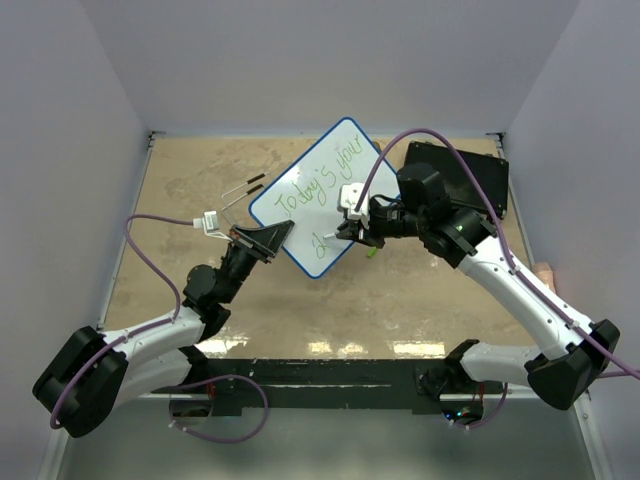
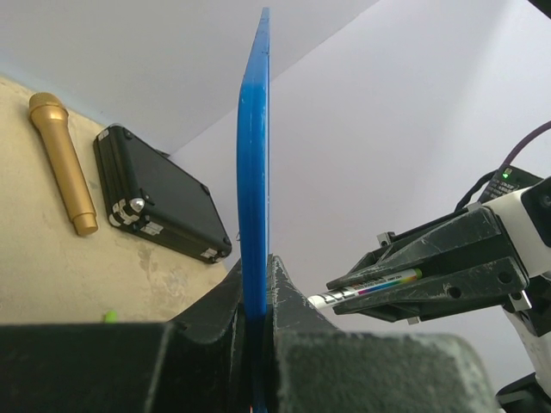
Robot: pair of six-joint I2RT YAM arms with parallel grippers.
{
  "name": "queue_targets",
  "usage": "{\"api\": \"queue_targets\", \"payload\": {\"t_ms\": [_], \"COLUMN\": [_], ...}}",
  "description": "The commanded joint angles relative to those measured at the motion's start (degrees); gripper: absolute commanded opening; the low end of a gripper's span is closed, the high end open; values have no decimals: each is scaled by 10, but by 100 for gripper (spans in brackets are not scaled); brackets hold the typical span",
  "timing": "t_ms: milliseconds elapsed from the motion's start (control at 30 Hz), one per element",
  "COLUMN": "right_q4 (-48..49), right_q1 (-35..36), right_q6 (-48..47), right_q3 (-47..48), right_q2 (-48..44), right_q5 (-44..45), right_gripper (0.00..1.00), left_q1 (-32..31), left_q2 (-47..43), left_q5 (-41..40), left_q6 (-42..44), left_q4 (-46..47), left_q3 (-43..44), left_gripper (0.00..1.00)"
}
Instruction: Write a sentence on the whiteboard
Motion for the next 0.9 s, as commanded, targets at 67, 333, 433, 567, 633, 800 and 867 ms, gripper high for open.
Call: {"api": "queue_targets", "payload": {"t_ms": [67,333,433,567,633,800,867], "right_q4": [6,5,5,-5,-11,-25,-25], "right_q1": [-10,-24,-26,-27,-26,-26,-26], "right_q6": [7,5,7,1,-9,-23,-24], "right_q3": [14,2,4,6,9,11,10], "right_q2": [-16,-24,-23,-24,-27,-29,-28], "right_q5": [-24,-18,-21,-53,-85,-109,-108], "right_gripper": [0,0,0,0,0,0,0], "left_q1": [-1,2,2,2,2,3,2], "left_q2": [-20,-17,-18,-19,-20,-20,-19], "left_q5": [-8,-8,-7,-7,-7,-8,-8], "left_q6": [-15,-18,-18,-18,-17,-18,-18], "left_q4": [111,113,114,112,111,111,111], "left_q3": [16,12,12,12,12,9,9], "left_gripper": [0,0,0,0,0,0,0]}}
